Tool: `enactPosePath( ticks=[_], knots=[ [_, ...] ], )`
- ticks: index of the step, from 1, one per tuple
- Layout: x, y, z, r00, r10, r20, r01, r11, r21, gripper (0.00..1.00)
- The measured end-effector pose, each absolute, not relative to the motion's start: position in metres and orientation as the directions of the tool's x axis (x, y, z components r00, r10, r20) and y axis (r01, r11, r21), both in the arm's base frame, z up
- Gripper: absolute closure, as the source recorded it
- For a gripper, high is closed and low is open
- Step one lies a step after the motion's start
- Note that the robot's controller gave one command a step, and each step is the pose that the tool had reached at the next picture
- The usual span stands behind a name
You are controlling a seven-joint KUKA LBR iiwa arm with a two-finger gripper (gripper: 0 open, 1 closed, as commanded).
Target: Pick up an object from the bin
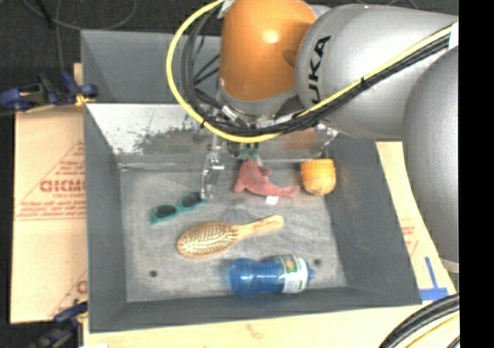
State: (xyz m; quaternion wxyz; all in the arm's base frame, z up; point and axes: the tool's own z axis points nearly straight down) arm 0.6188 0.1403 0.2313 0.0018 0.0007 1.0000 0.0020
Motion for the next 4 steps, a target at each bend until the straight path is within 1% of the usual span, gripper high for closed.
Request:
enactPosePath(
  ticks=[1, 2, 3, 4],
  knots=[
    [0.619, 0.14, 0.231, -1.0, 0.002, -0.004, 0.002, 1.0, 0.004, 0.0],
    [0.602, 0.14, 0.182, -1.0, 0.0, -0.009, 0.0, 1.0, 0.005, 0.0],
    [0.588, 0.121, 0.114, -0.999, 0.045, -0.006, 0.045, 0.999, 0.004, 0.0],
    [0.584, 0.135, 0.089, -1.0, 0.018, 0.005, 0.018, 1.0, 0.001, 1.0]
  ],
)
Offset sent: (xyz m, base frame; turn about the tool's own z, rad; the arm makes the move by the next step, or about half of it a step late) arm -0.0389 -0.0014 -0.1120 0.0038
